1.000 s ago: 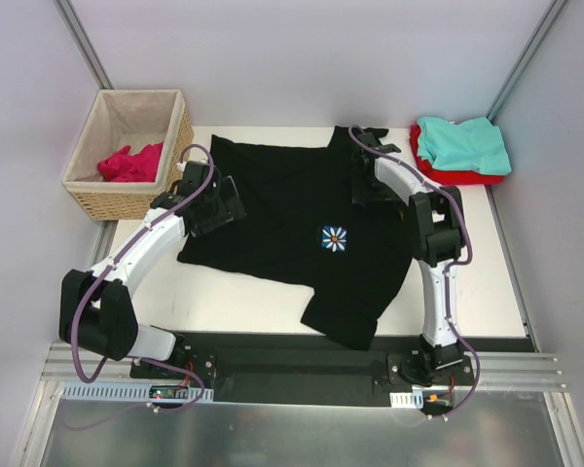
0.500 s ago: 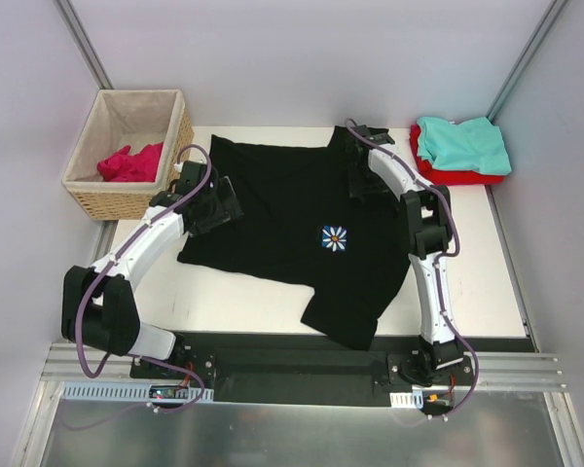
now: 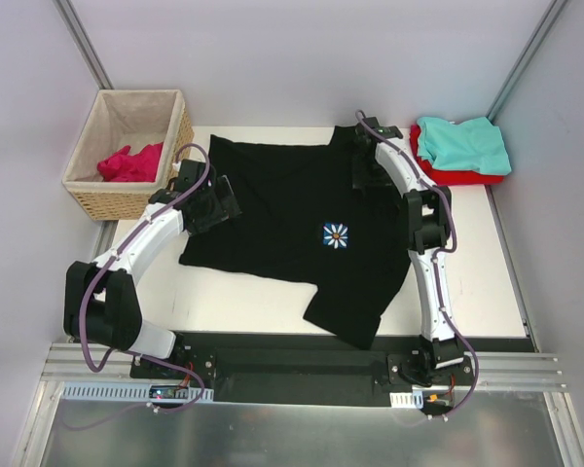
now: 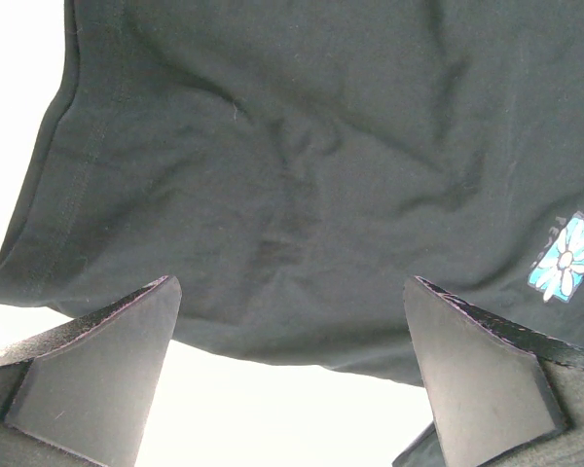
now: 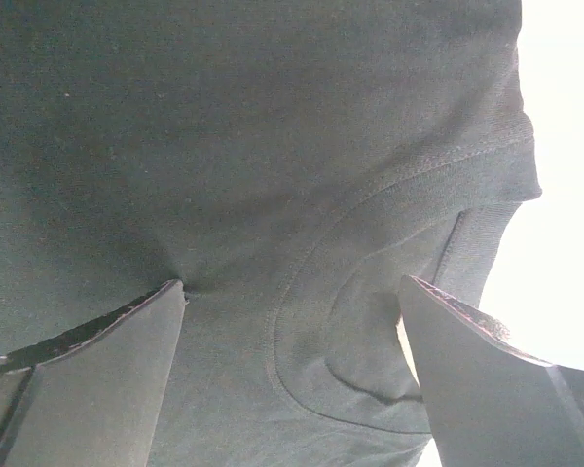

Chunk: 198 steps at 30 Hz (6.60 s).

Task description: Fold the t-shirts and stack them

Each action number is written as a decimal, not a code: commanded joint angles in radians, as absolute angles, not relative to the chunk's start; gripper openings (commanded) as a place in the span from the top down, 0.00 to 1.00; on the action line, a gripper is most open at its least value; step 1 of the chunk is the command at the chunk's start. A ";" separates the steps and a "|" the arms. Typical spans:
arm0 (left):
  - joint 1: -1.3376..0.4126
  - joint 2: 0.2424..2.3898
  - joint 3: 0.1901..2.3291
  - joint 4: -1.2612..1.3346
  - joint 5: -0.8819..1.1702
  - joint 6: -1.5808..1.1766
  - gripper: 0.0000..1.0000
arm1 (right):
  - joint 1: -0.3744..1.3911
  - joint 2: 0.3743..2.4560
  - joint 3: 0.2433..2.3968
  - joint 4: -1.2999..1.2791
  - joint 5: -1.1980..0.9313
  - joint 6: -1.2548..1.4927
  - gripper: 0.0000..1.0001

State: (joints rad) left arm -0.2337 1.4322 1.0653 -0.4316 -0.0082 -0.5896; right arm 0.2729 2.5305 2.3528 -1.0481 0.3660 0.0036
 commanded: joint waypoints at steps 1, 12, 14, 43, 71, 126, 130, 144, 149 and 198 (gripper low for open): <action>-0.222 1.445 1.103 -0.439 -0.002 -0.581 0.01 | 0.249 2.559 2.399 -1.020 0.338 0.005 0.04; -0.222 1.404 1.086 -0.428 0.067 -0.603 0.01 | 0.230 2.363 2.258 -0.901 0.354 -0.061 0.04; -0.225 1.370 1.072 -0.414 0.096 -0.607 0.01 | 0.236 2.228 2.195 -0.871 0.371 -0.074 0.04; -0.034 0.991 0.509 -0.371 0.072 -0.738 0.01 | 0.388 0.515 0.772 -0.549 -0.120 0.094 0.03; 0.146 1.176 0.425 -0.172 -0.017 -0.865 0.17 | 0.387 0.494 0.773 -0.588 -0.196 0.049 0.03; 0.198 1.209 0.370 -0.061 0.129 -0.887 1.00 | 0.397 0.331 0.290 -0.873 -0.373 0.505 0.07; 0.195 1.218 0.371 -0.057 0.133 -0.887 1.00 | 0.405 0.411 0.261 -0.804 -0.394 0.503 0.08; 0.196 1.221 0.377 -0.055 0.126 -0.876 1.00 | 0.526 0.650 0.288 -0.568 -0.307 0.529 0.40; 0.196 1.227 0.380 -0.055 0.123 -0.874 1.00 | 0.546 0.675 0.298 -0.554 -0.285 0.532 0.58; 0.201 1.006 0.543 -0.205 0.181 -0.810 1.00 | 0.467 0.867 0.788 -0.581 0.107 0.276 0.99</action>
State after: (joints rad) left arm 0.1917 1.0500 0.4686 -0.1432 0.2031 -0.8417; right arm 0.5343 0.8906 0.7238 -0.5751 0.0551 0.3336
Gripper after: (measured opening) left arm 0.011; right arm 0.015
